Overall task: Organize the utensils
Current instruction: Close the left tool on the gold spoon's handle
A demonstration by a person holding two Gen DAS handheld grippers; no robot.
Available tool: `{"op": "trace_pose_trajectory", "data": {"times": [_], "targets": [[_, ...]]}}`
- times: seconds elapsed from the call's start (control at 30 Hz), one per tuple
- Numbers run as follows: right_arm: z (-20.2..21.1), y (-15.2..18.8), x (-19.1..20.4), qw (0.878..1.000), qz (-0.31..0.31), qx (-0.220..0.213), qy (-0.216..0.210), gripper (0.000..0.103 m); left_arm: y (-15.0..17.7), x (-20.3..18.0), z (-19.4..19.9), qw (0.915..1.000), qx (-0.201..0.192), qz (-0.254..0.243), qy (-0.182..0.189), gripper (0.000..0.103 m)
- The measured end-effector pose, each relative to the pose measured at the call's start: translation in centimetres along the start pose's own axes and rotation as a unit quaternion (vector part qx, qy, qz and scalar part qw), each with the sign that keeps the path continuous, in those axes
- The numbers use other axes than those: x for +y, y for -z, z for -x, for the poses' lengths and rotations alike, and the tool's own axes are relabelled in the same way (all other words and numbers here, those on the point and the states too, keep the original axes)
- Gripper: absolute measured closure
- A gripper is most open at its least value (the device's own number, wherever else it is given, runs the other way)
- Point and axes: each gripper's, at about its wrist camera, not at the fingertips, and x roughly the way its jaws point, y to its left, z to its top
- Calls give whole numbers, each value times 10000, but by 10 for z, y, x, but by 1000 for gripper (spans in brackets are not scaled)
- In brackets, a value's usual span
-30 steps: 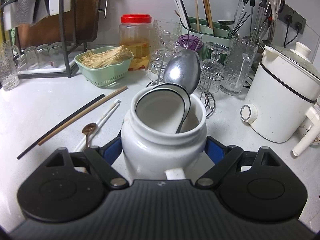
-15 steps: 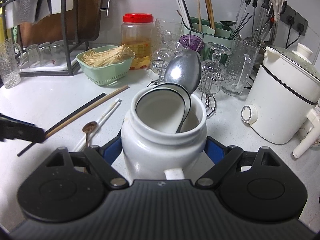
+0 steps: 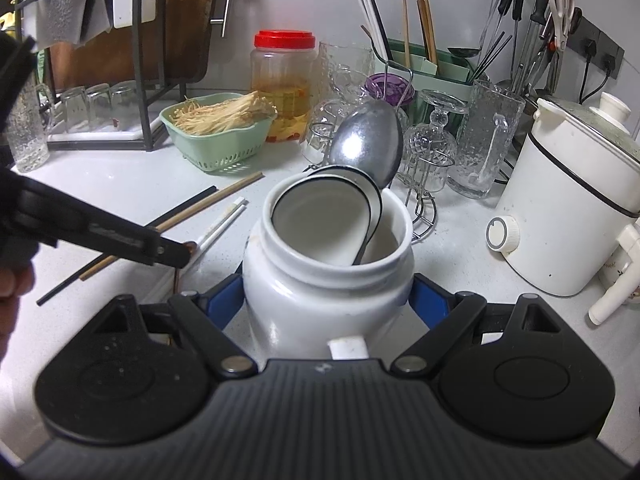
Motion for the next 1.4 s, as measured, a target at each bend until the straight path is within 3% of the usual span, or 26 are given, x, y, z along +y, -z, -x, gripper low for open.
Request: {"op": "trace_pose_trajectory", "data": {"times": [0.4, 0.6, 0.93, 1.23, 1.4], "targets": [[0, 1, 3, 9999, -89, -80, 106, 12, -11, -11, -20, 9977, 364, -365, -431, 65], [-1, 1, 5, 9997, -160, -98, 164, 12, -14, -15, -23, 9955, 479, -596, -558, 73], [-3, 1, 4, 9996, -193, -138, 164, 12, -7, 3, -3, 9987, 421, -179, -220, 86], [-5, -1, 4, 9996, -188, -146, 128, 12, -3, 13, 9, 9983, 457, 246, -246, 98], [-7, -1, 3, 9997, -163, -156, 82, 12, -2, 18, 6, 9974, 522, 419, -281, 98]]}}
